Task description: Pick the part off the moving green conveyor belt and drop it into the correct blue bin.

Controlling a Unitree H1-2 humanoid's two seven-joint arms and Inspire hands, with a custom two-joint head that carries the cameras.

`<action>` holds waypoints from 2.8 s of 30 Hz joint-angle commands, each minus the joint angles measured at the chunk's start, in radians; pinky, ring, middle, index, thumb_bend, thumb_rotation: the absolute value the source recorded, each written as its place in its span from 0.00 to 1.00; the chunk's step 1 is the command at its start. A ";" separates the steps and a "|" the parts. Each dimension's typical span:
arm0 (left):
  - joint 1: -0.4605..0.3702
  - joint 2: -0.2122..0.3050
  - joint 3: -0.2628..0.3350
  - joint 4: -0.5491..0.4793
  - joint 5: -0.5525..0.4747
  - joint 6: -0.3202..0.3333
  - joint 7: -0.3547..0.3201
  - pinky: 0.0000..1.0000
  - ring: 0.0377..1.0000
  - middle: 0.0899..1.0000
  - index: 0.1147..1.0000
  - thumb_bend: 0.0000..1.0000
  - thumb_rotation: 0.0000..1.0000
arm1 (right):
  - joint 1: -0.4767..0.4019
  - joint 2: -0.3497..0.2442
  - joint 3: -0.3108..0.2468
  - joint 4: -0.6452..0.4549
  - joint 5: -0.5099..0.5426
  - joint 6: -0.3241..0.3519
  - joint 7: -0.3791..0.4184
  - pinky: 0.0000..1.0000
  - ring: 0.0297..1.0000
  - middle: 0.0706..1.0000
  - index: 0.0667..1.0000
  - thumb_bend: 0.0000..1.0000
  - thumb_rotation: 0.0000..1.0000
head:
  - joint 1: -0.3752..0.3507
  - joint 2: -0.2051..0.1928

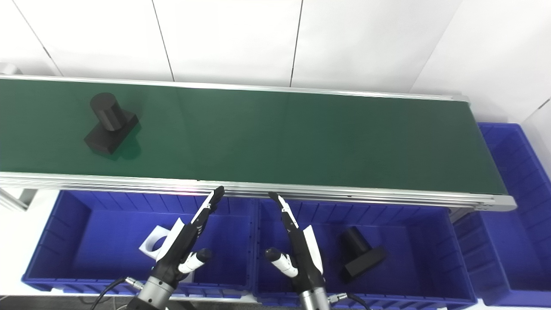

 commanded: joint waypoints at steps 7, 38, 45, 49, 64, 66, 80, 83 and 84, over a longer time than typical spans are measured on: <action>-0.011 -0.001 -0.005 -0.016 0.007 -0.038 0.023 1.00 1.00 1.00 1.00 0.88 1.00 | -0.024 -0.015 0.037 -0.013 -0.009 -0.051 -0.059 1.00 0.99 0.96 0.94 0.90 1.00 | 0.000 -0.001; -0.077 -0.027 -0.060 0.135 0.002 -0.038 0.068 0.96 1.00 1.00 0.98 0.86 1.00 | -0.070 -0.044 0.073 0.094 0.062 -0.051 -0.096 1.00 0.99 0.96 0.93 0.93 1.00 | 0.129 -0.197; -0.091 -0.028 -0.100 0.133 0.028 -0.038 0.127 0.94 0.99 0.99 0.97 0.88 1.00 | -0.045 -0.061 0.044 0.032 0.068 -0.051 -0.076 0.99 0.98 0.97 0.95 1.00 1.00 | 0.181 -0.172; -0.098 -0.028 -0.111 0.136 0.033 -0.038 0.148 0.93 0.97 0.98 0.96 0.92 1.00 | -0.034 -0.058 0.022 -0.016 0.068 -0.051 -0.067 0.93 0.93 0.94 0.92 0.92 0.87 | 0.175 -0.166; -0.116 -0.035 -0.131 0.167 0.017 -0.038 0.162 0.92 0.97 0.98 0.96 0.90 0.96 | -0.045 -0.027 -0.059 -0.262 0.050 -0.051 -0.024 0.72 0.76 0.83 0.86 0.93 0.69 | 0.147 -0.167; -0.118 -0.037 -0.133 0.171 0.020 -0.038 0.164 0.92 0.98 0.98 0.96 0.90 0.96 | -0.071 -0.024 -0.073 -0.266 0.041 -0.051 -0.017 0.70 0.75 0.83 0.85 0.95 0.64 | 0.147 -0.170; -0.138 -0.043 -0.161 0.186 0.025 -0.038 0.193 0.93 0.98 0.99 0.97 0.89 0.95 | -0.315 -0.046 -0.211 -0.161 -0.028 -0.050 -0.017 0.69 0.76 0.85 0.87 0.95 0.52 | 0.150 -0.180; -0.140 -0.044 -0.162 0.189 0.022 -0.038 0.193 0.93 0.98 0.98 0.97 0.90 0.94 | -0.371 -0.040 -0.242 -0.112 0.039 -0.051 0.024 0.69 0.76 0.85 0.86 0.97 0.44 | 0.148 -0.182; -0.140 -0.044 -0.162 0.189 0.022 -0.038 0.193 0.93 0.98 0.98 0.97 0.90 0.94 | -0.383 -0.038 -0.249 -0.102 0.051 -0.051 0.036 0.68 0.76 0.85 0.87 0.97 0.41 | 0.148 -0.182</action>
